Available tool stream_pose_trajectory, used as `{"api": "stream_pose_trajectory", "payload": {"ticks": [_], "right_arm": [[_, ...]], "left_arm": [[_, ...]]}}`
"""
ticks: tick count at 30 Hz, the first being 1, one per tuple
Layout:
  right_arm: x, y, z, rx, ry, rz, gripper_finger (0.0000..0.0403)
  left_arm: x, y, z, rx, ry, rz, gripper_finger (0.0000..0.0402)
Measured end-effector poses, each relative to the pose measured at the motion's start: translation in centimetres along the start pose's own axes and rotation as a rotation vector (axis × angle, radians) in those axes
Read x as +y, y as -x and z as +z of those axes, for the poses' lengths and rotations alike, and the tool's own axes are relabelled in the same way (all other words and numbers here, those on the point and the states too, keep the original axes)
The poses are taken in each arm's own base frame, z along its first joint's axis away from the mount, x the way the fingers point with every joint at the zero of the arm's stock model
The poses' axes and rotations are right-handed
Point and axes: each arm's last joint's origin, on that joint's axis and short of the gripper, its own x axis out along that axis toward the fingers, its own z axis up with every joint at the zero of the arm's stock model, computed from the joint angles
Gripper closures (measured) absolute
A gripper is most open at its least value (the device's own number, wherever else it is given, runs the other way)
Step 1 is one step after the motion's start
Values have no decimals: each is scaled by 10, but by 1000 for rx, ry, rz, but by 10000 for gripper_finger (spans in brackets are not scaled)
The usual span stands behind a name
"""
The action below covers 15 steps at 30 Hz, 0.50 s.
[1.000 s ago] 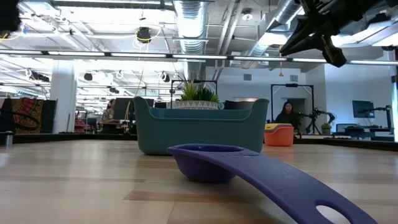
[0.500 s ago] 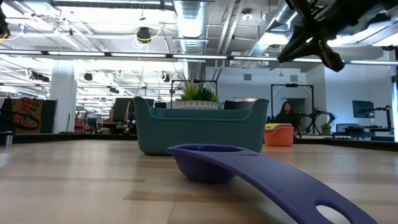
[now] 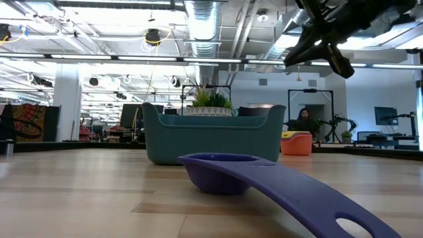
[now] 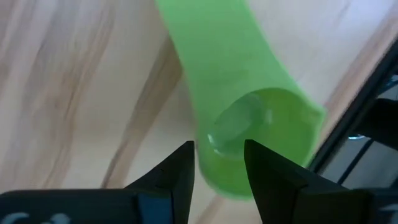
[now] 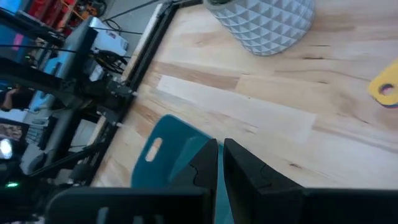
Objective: Nest measuring cups in basket
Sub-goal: Stack the green measuring cup on top of the yellow measuring cup
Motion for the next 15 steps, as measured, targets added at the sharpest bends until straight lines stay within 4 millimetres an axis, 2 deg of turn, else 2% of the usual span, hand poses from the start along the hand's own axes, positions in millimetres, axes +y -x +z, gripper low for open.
{"api": "stream_pose_trajectory", "payload": {"ticks": [5, 12, 15], "right_arm": [[1, 0, 0, -5, 0, 13, 351], [2, 0, 1, -7, 1, 17, 351], [2, 0, 1, -8, -1, 20, 351]], "left_arm": [[2, -5, 0, 17, -44, 23, 289], [12, -1, 8, 10, -216, 110, 388], [17, 0, 18, 22, -338, 146, 392]]}}
